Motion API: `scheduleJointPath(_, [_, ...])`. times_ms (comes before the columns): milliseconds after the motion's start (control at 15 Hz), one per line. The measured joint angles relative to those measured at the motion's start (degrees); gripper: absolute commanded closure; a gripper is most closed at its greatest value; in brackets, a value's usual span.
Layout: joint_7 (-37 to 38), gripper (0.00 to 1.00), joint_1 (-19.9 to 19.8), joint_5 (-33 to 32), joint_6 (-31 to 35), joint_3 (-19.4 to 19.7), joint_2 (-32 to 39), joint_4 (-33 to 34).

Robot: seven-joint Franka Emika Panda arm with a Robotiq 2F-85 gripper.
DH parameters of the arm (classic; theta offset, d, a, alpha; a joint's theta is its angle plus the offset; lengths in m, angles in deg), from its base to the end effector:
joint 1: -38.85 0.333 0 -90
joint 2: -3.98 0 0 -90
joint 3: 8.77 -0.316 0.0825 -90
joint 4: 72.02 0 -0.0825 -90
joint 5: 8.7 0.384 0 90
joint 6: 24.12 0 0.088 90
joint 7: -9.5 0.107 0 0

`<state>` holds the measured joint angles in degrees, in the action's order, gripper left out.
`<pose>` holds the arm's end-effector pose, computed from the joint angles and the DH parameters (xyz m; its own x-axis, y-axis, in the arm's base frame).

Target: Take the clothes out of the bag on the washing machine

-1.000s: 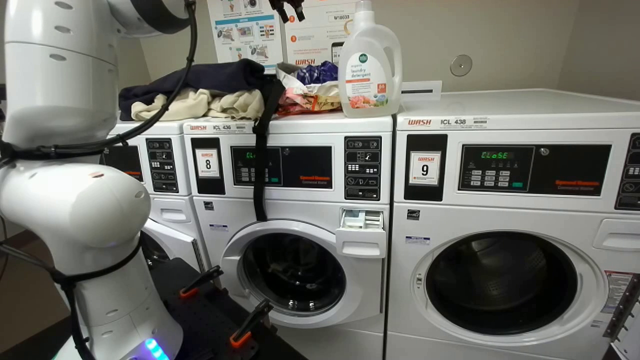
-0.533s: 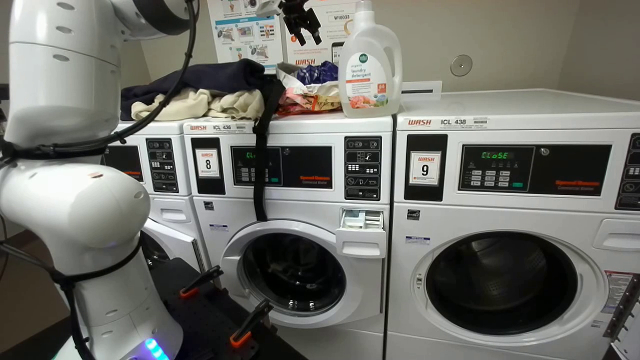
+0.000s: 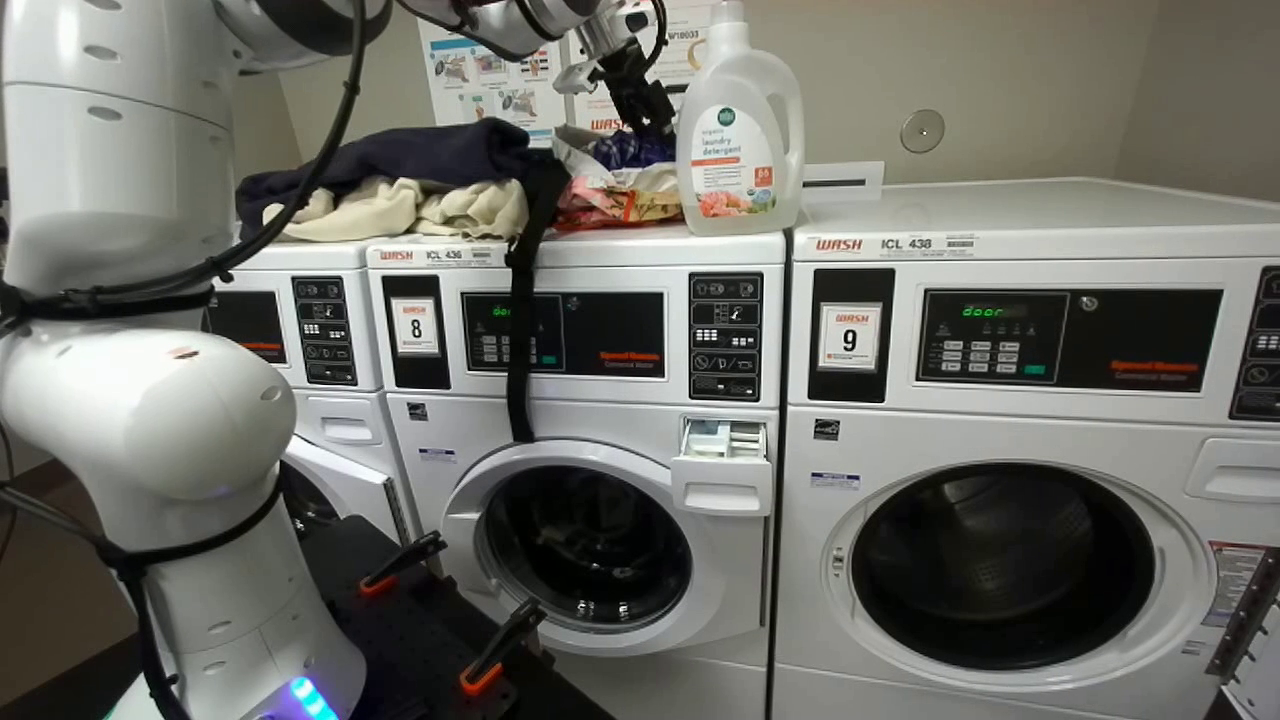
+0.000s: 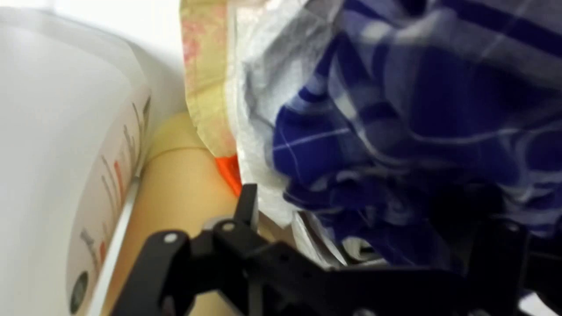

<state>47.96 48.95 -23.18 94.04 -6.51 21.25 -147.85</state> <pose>0.6804 0.0849 0.6142 0.7798 -0.4003 0.4813 -0.4320 -0.9005 -0.0490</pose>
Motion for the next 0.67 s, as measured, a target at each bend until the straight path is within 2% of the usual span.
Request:
scheduleJointPath(67, [0.58, 0.27, -0.19, 0.29, 0.05, 0.13, -0.44, -1.58])
scheduleJointPath(133, [1.41, 0.32, -0.35, 0.74, 0.17, 0.16, -0.90, -3.07])
scheduleJointPath(667, [6.96, 0.93, -0.72, 2.21, 5.99, 0.16, -4.28, -9.35])
